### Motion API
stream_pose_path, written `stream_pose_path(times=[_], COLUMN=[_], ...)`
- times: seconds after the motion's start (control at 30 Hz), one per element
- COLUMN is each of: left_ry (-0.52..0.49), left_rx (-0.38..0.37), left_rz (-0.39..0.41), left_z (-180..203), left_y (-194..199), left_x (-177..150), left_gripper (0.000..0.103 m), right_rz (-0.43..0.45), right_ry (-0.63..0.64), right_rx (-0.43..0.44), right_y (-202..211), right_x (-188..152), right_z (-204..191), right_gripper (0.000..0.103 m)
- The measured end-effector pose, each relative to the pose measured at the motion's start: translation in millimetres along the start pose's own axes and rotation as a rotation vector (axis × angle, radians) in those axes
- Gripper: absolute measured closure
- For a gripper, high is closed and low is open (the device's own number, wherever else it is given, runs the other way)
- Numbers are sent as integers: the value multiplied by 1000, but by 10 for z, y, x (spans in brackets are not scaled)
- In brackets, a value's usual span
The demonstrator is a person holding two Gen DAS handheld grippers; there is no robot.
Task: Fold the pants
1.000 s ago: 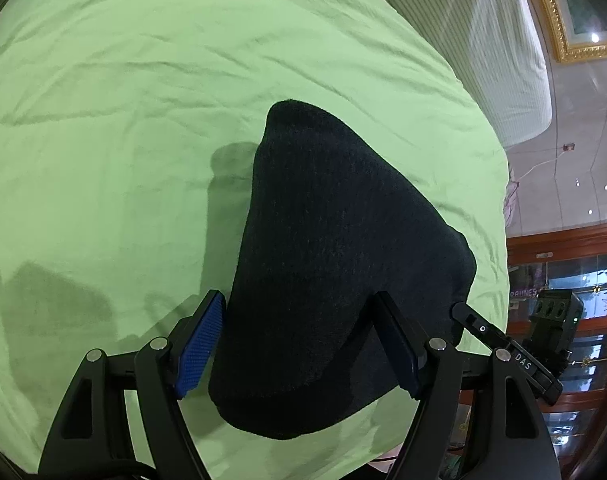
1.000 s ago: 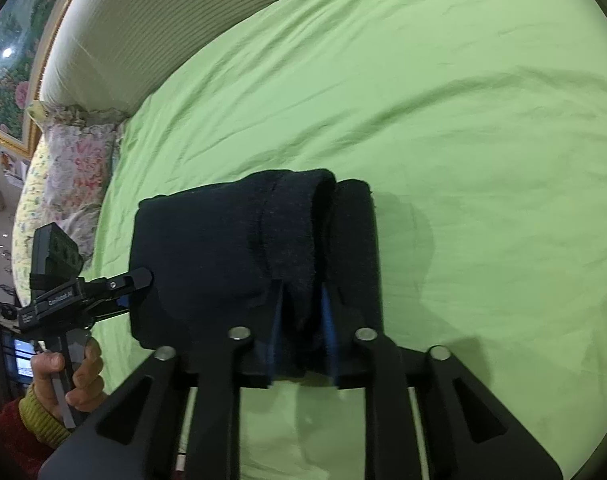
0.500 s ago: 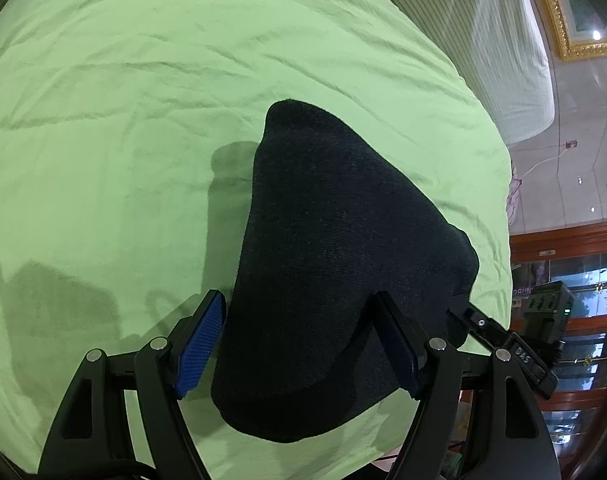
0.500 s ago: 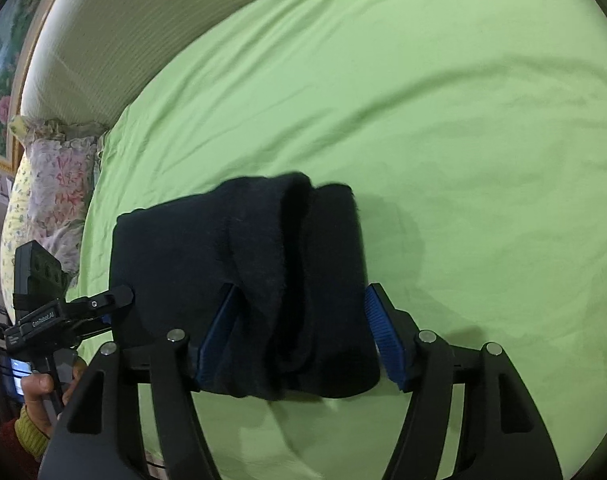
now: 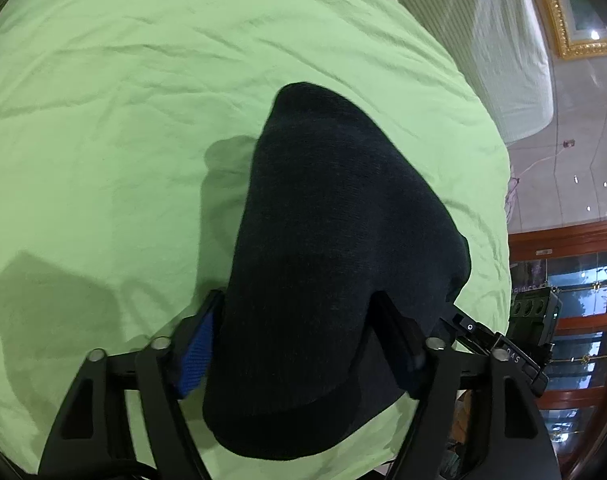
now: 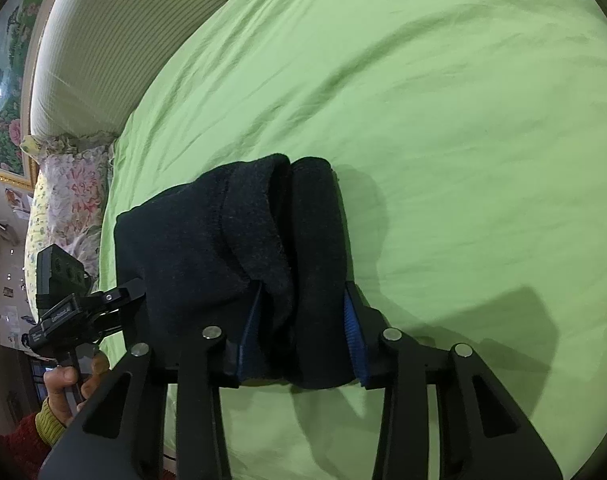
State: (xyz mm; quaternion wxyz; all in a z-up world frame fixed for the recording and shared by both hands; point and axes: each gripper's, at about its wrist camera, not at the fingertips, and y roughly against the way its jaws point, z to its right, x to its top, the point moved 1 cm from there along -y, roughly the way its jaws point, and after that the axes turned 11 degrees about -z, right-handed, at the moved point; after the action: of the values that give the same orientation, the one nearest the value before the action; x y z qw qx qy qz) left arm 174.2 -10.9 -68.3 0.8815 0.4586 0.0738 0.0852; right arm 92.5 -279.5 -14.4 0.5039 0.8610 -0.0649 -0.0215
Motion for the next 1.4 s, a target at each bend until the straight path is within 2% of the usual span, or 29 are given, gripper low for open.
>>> stream_pose_path(times=[0.1, 0.17, 0.27, 0.37, 0.53, 0.7, 1.0, 1.13, 1.23, 1.33, 1.4], left_ry=[-21, -30, -58, -76, -105, -97, -46, -9, -3, 7, 19], left_rx=[1, -25, -20, -50, -48, -45, 3, 19, 34, 69, 78], left_rz=[19, 36, 68, 100, 172, 229, 271, 243, 232, 225, 228], left_z=[25, 31, 88, 139, 226, 171, -193, -380, -472, -510, -561], left_y=[31, 90, 203, 354, 644, 908, 1079, 974, 915, 885, 889], left_x=[-7, -32, -59, -77, -53, 108, 399, 498, 472, 451, 441], left_gripper=[48, 64, 71, 73, 73, 73, 73, 72, 69, 57, 54], right_rz=[12, 27, 48, 65, 88, 99, 71, 33, 15, -3, -12], right_ry=[23, 47, 94, 129, 192, 251, 322, 314, 289, 264, 254], right_rx=[11, 41, 72, 88, 104, 107, 88, 57, 37, 28, 21], right_y=[14, 43, 114, 179, 241, 170, -178, -367, -446, -482, -503], right_x=[-21, -17, -11, 49, 189, 428, 891, 972, 1005, 1035, 1049], right_z=[-103, -170, -301, -427, -658, -910, -1220, -1223, -1150, -1052, -978], right_gripper=[69, 71, 72, 73, 74, 74, 74, 73, 70, 63, 61])
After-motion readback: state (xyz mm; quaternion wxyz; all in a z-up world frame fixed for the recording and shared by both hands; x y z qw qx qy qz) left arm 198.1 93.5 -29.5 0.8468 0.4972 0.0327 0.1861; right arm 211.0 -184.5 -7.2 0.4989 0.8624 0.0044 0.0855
